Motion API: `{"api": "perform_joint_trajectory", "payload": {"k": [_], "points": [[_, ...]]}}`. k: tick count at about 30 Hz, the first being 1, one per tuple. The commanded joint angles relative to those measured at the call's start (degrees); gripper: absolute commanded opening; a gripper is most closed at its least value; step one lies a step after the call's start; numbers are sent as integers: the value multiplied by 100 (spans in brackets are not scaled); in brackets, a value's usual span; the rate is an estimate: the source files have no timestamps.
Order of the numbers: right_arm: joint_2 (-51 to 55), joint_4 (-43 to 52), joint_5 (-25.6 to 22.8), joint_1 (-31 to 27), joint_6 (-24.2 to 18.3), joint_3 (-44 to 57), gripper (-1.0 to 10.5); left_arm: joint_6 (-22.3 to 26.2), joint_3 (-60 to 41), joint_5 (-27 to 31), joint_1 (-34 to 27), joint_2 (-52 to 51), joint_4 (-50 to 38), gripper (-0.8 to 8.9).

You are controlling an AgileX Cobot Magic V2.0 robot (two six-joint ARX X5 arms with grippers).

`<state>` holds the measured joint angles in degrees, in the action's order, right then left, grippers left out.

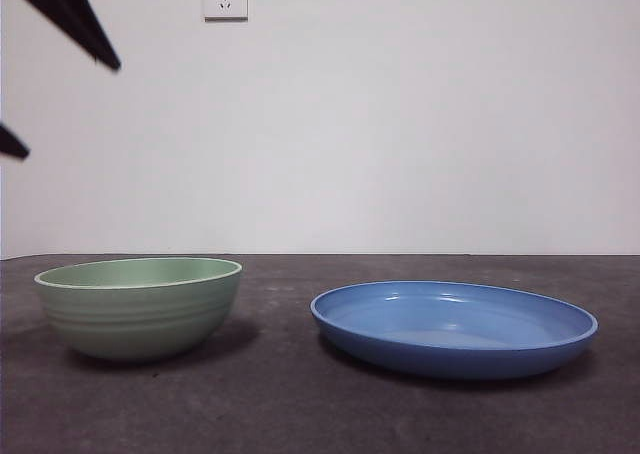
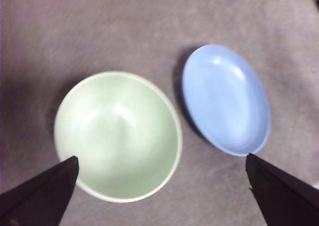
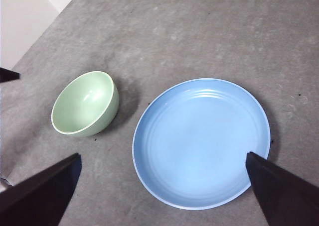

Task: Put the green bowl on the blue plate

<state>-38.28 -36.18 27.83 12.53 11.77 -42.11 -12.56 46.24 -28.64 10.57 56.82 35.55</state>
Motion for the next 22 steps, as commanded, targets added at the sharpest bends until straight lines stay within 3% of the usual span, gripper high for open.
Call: {"api": "perform_joint_trajectory", "payload": {"k": [1,13,19,22], "points": [[-17,59,-7,26,-66,-98,557,22,114,205,-68,407,39,655],[-17,57,66,26,-63,-98,557,-11,118,638,-114,1976,-433,643],[-17,57,63,26,-63,-98,557,-11,155,638,-107,2424,-562,557],[-17,57,61,26,-63,-98,556,-17,229,640,-107,2594,-533,465]]}}
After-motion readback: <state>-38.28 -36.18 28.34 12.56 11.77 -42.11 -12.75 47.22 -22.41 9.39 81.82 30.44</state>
